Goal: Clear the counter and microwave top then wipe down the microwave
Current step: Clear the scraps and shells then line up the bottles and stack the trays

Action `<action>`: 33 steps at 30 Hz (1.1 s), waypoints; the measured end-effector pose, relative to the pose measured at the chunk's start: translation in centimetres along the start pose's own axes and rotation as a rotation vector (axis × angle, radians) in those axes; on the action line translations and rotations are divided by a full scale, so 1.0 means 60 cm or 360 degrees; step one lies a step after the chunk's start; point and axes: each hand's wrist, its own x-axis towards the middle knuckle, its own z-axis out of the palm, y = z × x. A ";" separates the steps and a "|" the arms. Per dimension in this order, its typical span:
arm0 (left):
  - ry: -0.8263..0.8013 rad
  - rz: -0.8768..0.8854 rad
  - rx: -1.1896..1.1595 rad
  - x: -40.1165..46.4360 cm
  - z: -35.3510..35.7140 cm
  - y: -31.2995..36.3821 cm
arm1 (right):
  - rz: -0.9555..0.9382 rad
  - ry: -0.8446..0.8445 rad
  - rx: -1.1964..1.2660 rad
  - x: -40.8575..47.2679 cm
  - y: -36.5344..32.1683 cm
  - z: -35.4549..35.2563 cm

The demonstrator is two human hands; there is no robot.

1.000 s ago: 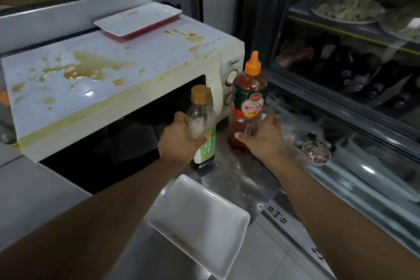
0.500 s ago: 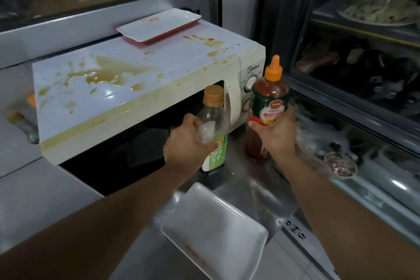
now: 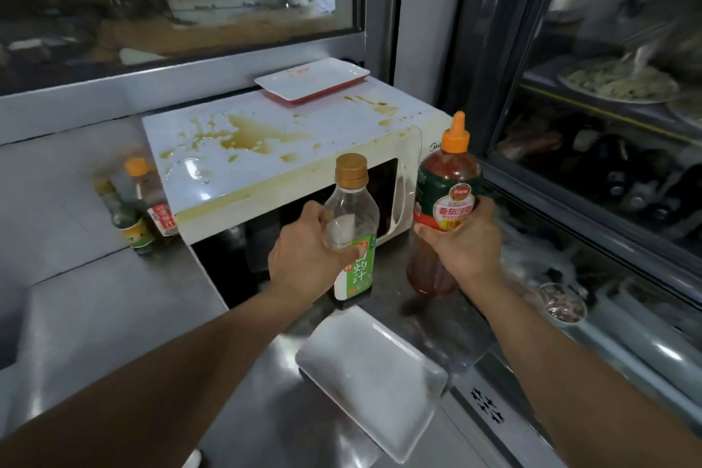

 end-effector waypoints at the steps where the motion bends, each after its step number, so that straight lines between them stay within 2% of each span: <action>1: 0.0017 -0.0004 0.0007 -0.008 -0.012 -0.002 | 0.0003 -0.0013 -0.0011 -0.011 -0.012 -0.003; 21: 0.0285 -0.0227 -0.0016 -0.161 -0.311 -0.138 | -0.0276 -0.0355 -0.0100 -0.241 -0.284 0.042; 33: 0.0311 -0.0258 0.0015 -0.158 -0.496 -0.295 | -0.0267 -0.0383 -0.0119 -0.388 -0.445 0.161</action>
